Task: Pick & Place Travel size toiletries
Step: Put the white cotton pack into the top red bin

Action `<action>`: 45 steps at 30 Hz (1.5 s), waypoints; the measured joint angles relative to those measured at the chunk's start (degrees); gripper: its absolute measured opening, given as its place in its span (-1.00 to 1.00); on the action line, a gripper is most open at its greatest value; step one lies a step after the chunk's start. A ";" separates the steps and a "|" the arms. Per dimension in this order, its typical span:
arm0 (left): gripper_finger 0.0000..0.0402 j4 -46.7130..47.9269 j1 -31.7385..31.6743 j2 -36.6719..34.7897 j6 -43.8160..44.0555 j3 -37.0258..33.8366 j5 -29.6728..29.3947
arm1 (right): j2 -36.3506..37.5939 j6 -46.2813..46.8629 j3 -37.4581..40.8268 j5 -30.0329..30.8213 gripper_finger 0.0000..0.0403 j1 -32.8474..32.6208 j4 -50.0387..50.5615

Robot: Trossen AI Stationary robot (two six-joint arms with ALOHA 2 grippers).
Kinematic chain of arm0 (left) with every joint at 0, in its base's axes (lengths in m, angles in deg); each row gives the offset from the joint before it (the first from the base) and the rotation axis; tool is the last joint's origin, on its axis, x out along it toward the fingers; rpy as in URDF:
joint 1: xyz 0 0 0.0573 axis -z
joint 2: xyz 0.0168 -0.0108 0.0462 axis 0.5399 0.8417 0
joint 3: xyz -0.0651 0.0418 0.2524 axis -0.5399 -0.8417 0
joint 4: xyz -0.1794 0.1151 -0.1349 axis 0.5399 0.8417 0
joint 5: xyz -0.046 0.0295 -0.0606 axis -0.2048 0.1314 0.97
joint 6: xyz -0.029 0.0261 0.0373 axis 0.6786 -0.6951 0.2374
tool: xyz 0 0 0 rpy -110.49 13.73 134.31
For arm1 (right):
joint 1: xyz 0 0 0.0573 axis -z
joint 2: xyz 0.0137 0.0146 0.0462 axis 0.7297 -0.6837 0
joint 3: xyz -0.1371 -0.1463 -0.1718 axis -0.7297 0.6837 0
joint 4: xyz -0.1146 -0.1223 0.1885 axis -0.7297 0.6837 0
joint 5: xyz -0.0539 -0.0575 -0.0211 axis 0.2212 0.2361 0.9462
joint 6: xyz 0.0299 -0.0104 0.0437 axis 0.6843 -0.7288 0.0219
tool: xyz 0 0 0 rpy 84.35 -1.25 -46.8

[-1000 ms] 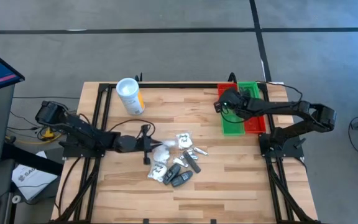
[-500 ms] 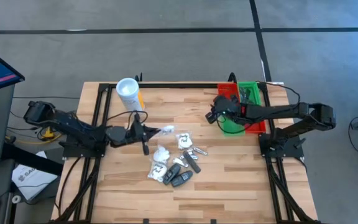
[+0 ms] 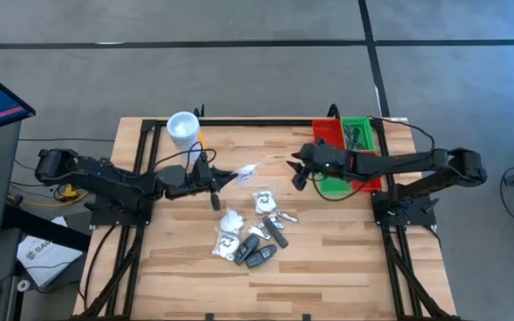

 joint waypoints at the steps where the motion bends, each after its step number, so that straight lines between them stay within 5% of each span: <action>1: -1.00 -0.13 -0.54 0.29 0.25 0.34 1.13 | 0.76 -0.49 0.00 -0.62 -0.36 -0.24 -0.55; 11: -1.00 -0.13 -2.94 2.19 0.23 4.77 7.05 | 8.31 -4.76 0.00 -4.49 -0.36 -4.48 -2.65; 27: -1.00 0.33 -2.95 14.18 -1.51 17.62 15.80 | 9.04 -7.75 0.00 -4.51 -0.36 -7.39 -2.79; 45: -1.00 2.17 -4.50 17.61 -1.85 19.96 16.37 | 10.12 -9.26 0.09 -5.95 -0.36 -10.07 -1.29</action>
